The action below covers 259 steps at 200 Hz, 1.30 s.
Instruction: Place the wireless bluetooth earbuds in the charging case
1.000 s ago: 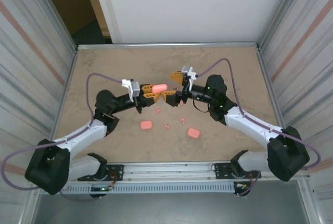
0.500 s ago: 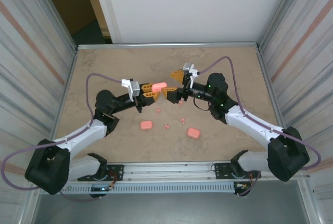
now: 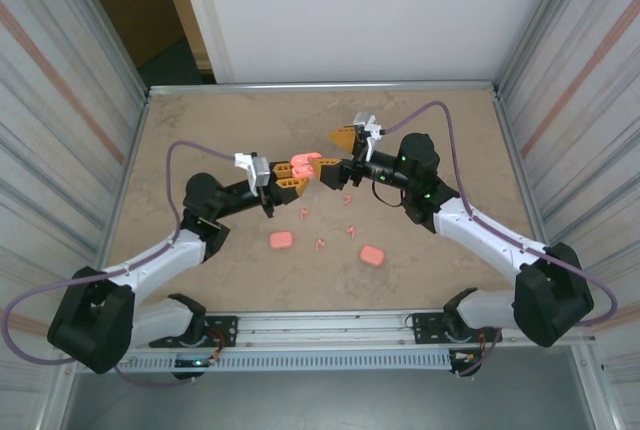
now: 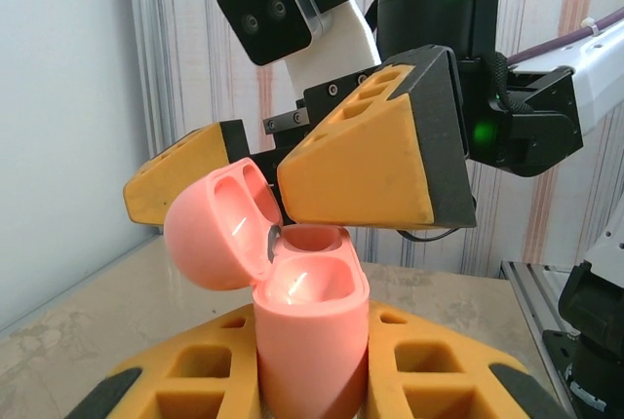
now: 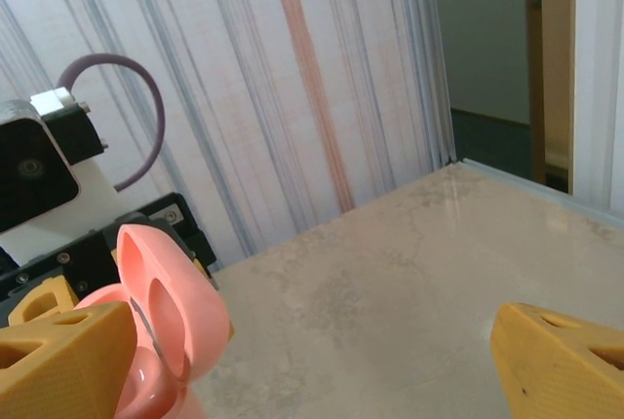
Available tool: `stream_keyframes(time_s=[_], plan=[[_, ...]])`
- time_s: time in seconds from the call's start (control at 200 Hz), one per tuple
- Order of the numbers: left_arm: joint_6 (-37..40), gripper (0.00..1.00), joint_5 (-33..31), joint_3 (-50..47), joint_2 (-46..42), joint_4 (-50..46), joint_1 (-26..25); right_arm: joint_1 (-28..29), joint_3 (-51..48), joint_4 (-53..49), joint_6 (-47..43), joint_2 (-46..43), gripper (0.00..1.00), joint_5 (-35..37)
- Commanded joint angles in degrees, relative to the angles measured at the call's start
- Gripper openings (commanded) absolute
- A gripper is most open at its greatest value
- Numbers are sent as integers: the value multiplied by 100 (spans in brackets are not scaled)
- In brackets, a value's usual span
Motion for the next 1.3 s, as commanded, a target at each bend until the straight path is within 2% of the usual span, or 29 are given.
stream_keyframes(time_s=[0.0,0.18,0.296,0.586,0.697,0.897,1.293], plan=[[176,0,-129,-24,-29,22,-42,-45,186,-69,92,-55,93,-20],[396,0,-641,-90,-219,-541,-41,-102,51,-307,10,-340,93,31],[478,0,-904,-278,-384,-533,-38,-181,85,-756,-17,-538,93,113],[582,0,-1207,-747,-1065,-822,96,-370,315,-1867,105,-700,91,659],[645,0,-1319,-916,-1466,-1033,126,-370,720,-2683,102,-424,87,783],[824,0,-1418,-1065,-2249,-1646,134,-346,1395,-3536,159,312,78,788],[798,0,-1501,-1227,-2949,-1949,134,-256,2478,-4213,-89,2060,61,531]])
